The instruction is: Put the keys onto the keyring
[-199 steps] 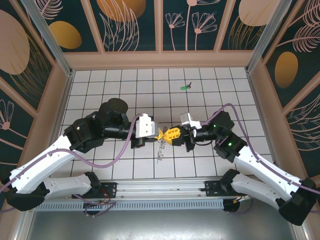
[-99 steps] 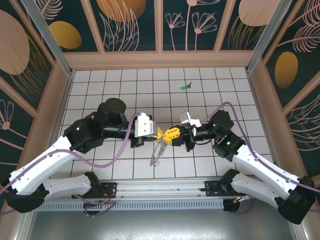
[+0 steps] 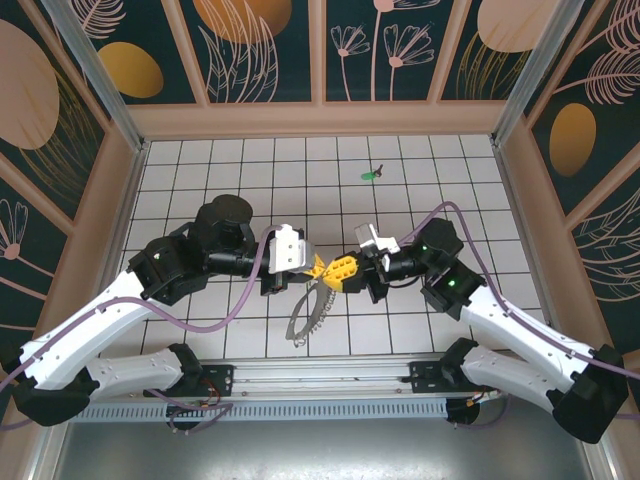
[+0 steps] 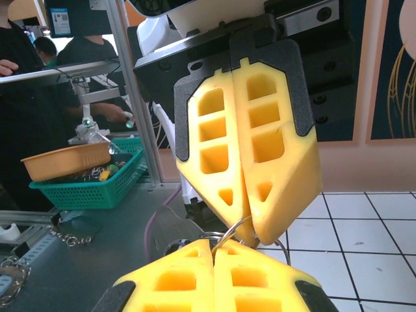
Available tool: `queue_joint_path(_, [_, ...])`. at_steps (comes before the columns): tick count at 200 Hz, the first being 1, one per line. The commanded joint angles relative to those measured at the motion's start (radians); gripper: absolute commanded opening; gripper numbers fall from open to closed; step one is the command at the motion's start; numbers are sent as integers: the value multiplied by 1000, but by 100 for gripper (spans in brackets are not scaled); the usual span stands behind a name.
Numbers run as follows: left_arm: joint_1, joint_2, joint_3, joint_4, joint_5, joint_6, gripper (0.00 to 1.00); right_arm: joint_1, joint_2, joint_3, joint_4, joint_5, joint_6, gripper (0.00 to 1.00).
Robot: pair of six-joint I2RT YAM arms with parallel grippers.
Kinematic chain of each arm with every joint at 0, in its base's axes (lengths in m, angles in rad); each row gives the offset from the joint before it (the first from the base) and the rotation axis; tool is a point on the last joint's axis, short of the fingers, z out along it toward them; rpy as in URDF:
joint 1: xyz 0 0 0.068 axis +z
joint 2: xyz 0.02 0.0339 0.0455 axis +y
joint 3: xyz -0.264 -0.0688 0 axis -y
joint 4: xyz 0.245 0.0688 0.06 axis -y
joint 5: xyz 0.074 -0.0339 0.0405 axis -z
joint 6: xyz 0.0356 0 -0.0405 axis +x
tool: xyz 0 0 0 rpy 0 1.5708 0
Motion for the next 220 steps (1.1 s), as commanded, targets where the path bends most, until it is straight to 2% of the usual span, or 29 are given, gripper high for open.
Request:
queue_joint_path(1, [19,46,-30,-11,-83,-2,0,23,-13,90,140,-124,-23,0])
queue_joint_path(34, [24,53,-33,-10,-77,-2,0,35,-11,127,31,-107,-119,0])
queue_joint_path(81, [28,56,-27,-14,-69,-2,0,41,7,154,-1,-114,-167,0])
queue_joint_path(115, [33,62,-32,-10,-65,-2,0,85,37,247,-248,-67,-378,0])
queue_joint_path(134, [37,66,-33,-3,-61,-4,0,100,57,274,-297,-65,-428,0])
queue_joint_path(154, [41,65,-34,-2,-63,-8,0,102,58,280,-320,-52,-447,0])
queue_joint_path(176, [44,51,-44,8,-58,-17,0,95,37,262,-351,16,-453,0])
queue_joint_path(192, [45,39,-56,22,-52,-23,0,84,10,224,-317,58,-408,0])
queue_joint_path(220, [45,31,-67,30,-42,-27,0,53,-30,163,-226,102,-306,6])
